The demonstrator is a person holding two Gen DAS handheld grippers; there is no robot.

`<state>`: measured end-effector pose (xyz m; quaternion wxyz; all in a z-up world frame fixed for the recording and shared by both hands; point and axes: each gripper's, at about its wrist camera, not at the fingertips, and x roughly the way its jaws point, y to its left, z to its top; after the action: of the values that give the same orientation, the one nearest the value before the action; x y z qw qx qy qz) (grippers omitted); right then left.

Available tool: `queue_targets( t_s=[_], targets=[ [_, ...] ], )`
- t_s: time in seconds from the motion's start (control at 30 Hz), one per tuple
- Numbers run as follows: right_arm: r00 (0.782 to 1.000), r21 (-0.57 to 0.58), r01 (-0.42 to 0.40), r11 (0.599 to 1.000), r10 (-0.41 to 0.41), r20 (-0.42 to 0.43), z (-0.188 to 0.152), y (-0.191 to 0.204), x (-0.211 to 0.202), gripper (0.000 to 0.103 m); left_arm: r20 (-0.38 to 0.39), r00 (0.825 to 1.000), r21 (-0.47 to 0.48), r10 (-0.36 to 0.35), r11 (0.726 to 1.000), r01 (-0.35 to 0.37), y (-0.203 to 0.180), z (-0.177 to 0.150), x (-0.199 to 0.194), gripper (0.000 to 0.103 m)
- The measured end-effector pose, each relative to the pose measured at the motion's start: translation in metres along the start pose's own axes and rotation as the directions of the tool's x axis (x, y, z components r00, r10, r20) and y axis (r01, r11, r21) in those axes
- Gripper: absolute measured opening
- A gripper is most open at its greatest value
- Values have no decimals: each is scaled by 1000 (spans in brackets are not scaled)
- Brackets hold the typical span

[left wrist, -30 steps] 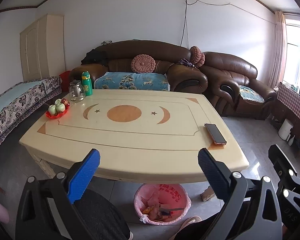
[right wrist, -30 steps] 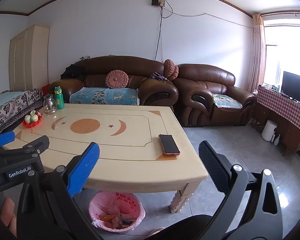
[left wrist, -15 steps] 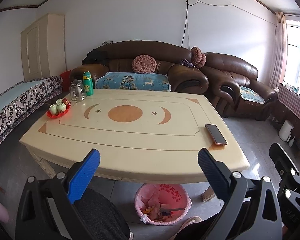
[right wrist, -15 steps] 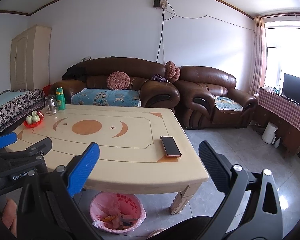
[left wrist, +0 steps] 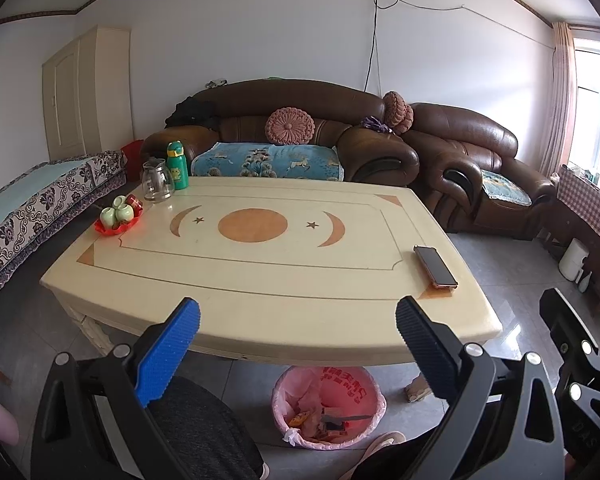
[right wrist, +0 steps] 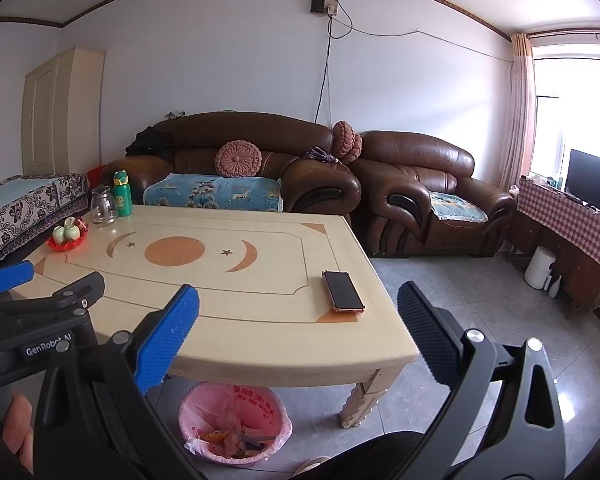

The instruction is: Collect trash

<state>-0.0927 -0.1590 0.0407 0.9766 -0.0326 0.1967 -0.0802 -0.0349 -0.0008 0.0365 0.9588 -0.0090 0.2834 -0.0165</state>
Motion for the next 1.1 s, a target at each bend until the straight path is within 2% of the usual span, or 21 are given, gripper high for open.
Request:
queue_targets(
  t_s=[1.1],
  targets=[
    [1000,-7,-13,1000,13,11,0,-1,-1,97,7,1000,3,11,1000,-11,7,0,3,96]
  ],
)
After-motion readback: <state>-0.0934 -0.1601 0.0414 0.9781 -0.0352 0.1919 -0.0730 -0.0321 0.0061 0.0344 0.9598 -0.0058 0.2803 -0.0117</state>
